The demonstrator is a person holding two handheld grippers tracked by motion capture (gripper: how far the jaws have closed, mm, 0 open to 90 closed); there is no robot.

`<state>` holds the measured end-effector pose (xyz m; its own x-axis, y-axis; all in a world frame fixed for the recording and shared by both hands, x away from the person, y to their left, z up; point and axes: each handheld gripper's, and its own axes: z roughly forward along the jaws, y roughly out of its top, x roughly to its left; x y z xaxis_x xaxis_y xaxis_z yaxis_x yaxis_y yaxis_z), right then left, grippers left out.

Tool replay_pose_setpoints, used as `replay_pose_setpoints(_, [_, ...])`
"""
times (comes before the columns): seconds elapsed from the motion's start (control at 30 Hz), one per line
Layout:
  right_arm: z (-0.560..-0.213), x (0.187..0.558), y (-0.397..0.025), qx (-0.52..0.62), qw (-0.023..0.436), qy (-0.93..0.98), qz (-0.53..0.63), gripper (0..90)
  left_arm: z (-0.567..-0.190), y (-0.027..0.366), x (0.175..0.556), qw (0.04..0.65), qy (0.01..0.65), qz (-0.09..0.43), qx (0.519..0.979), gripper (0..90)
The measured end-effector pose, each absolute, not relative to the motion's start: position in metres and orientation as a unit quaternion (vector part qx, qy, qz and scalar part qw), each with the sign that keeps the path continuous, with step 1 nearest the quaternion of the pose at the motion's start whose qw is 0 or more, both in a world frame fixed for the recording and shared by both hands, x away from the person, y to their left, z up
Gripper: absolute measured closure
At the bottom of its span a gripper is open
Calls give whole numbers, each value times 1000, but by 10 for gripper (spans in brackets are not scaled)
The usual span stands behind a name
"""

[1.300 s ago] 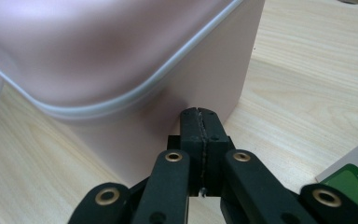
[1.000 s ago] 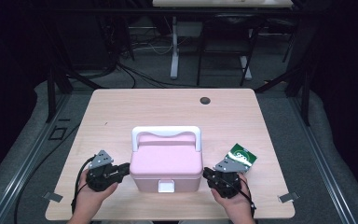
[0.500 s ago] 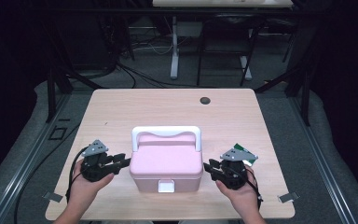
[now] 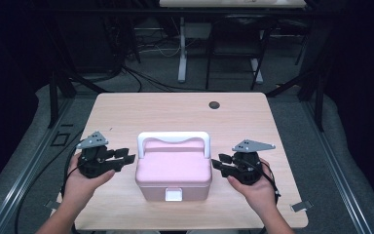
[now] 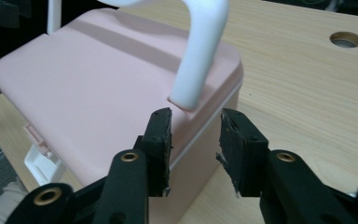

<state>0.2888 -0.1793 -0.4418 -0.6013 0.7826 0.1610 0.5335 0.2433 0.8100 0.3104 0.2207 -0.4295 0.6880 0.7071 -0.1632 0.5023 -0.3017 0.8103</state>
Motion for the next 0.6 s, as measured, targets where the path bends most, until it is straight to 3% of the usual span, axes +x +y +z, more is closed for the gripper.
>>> replay_pose_setpoints(0.3, [-446, 307, -167, 423, 125, 774, 454, 578, -439, 202, 325, 446, 375, 99, 807, 539])
replay_pose_setpoints(0.6, [-448, 318, -161, 410, 106, 775, 469, 572, -443, 196, 332, 448, 373, 95, 807, 544])
